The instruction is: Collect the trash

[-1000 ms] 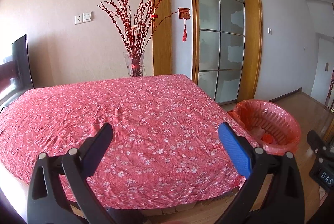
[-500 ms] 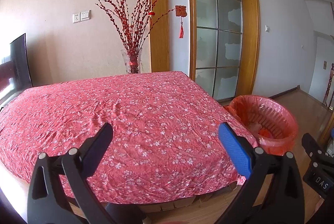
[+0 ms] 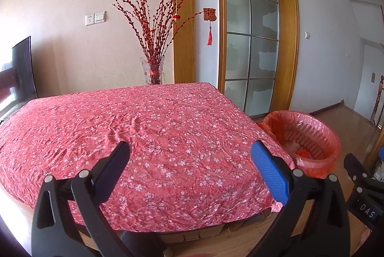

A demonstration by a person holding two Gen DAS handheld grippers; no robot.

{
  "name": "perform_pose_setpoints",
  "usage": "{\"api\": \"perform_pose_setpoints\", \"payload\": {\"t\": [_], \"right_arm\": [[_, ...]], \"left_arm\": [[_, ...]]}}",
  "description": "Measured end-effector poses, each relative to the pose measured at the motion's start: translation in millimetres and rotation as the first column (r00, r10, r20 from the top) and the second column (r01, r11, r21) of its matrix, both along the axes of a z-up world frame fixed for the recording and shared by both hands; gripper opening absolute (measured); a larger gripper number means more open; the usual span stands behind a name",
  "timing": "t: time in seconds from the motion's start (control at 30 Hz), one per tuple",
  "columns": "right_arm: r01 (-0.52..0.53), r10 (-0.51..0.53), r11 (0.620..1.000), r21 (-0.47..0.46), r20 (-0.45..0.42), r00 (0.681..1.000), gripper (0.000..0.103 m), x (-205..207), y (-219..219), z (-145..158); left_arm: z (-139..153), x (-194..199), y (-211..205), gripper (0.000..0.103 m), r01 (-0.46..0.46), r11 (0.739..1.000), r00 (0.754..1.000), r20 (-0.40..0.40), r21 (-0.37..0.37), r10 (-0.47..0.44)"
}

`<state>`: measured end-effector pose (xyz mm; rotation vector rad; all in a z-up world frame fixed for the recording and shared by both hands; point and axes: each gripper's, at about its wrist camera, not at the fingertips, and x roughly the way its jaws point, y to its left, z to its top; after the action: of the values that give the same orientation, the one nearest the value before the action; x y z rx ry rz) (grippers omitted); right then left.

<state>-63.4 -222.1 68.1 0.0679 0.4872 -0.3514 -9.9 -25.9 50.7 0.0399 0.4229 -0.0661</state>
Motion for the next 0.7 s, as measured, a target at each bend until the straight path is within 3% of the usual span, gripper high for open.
{"api": "perform_pose_setpoints", "payload": {"t": [0.7], "right_arm": [[-0.006,0.007,1.0,0.011,-0.015,1.0,0.101,3.2,1.5,-3.4]], "left_arm": [[0.5,1.7,5.4,0.099,-0.036,0.999,0.999,-0.009,-0.018,0.036]]}}
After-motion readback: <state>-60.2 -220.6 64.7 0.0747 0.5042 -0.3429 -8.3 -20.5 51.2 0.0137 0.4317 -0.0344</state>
